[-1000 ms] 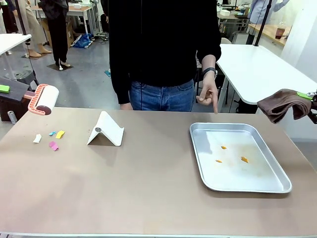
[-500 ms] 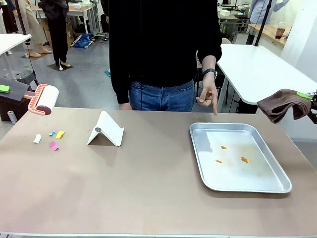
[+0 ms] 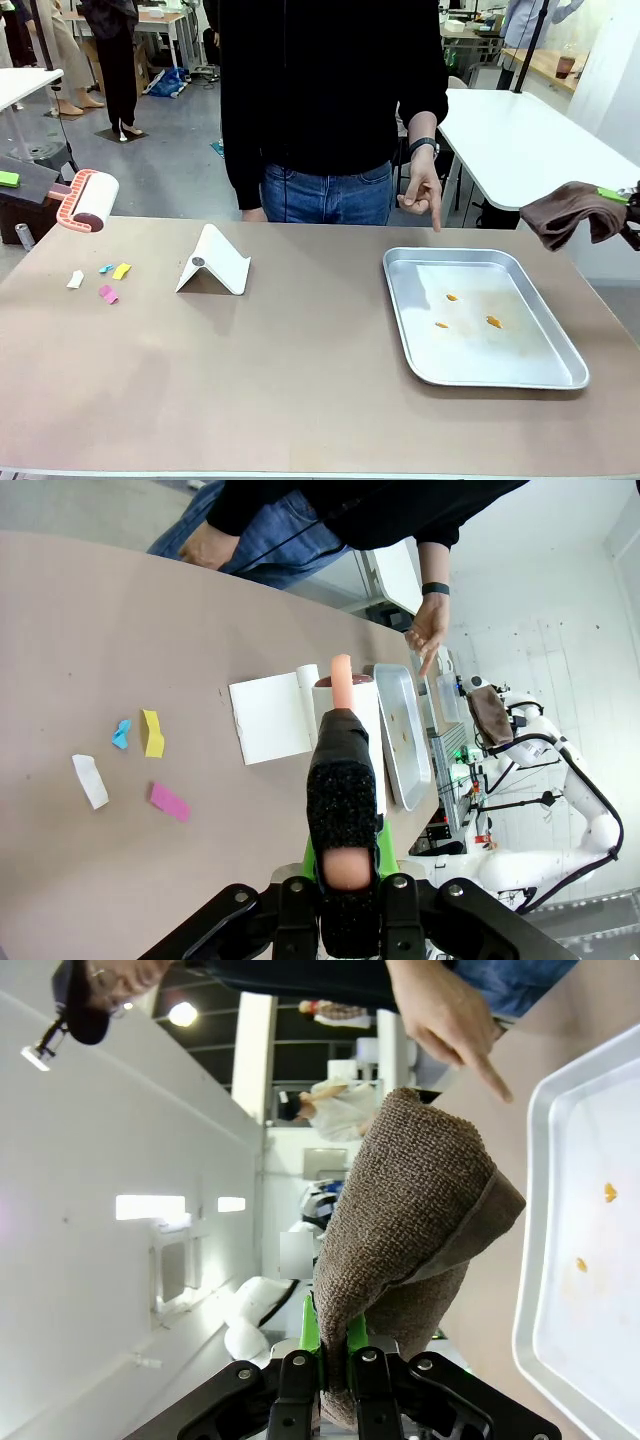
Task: Clean the surface of the table.
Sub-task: If a person points to the right, clean the right side of the table with your right hand, and if they point to the left, clean the left side with your left hand.
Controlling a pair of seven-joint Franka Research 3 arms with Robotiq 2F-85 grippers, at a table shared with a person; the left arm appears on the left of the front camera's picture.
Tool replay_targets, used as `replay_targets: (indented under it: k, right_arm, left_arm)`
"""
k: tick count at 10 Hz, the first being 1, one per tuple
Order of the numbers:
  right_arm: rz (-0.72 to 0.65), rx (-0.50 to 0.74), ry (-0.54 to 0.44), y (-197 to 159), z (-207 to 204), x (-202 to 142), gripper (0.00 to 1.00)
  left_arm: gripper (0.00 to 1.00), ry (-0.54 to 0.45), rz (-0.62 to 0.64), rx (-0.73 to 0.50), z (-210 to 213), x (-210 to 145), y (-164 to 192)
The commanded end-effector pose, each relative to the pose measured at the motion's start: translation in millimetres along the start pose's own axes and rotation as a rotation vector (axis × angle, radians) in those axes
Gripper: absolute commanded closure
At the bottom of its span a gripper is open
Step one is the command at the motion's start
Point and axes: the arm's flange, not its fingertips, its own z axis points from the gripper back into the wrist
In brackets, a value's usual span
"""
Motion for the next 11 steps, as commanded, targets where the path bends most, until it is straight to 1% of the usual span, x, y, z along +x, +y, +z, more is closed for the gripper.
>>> replay_targets:
  k: [1,2,3,4,6,8,9,10,11]
  right_arm:
    - [0.073,-0.140,0.045,12,-25,-6,0.89]
    - [0.142,-0.245,0.079,16,-40,-7,0.89]
    - [0.226,-0.358,0.153,18,-55,-10,0.89]
    - [0.293,-0.506,0.177,20,-69,-13,0.89]
    - [0.474,-0.761,0.285,25,-102,-21,0.89]
    - [0.565,-0.871,0.317,28,-116,-19,0.89]
    - [0.576,-0.981,0.297,25,-118,-14,0.89]
    - [0.596,-1.052,0.291,25,-120,-12,0.89]
    - [0.613,-1.150,0.270,25,-125,-10,0.89]
  left_arm:
    - [1.00,-0.016,-0.018,-0.027,0,0,-2]
    - [1.00,-0.016,-0.018,-0.027,0,0,-2]
    - [1.00,-0.016,-0.018,-0.027,0,0,-2]
    - [1.00,-0.016,-0.018,-0.027,0,0,-2]
    - [1.00,-0.016,-0.018,-0.027,0,0,-2]
    - [1.00,-0.016,-0.018,-0.027,0,0,-2]
    - [1.00,-0.016,-0.018,-0.027,0,0,-2]
    - [1.00,-0.016,-0.018,-0.027,0,0,-2]
    - [1.00,-0.016,-0.018,-0.027,0,0,-2]
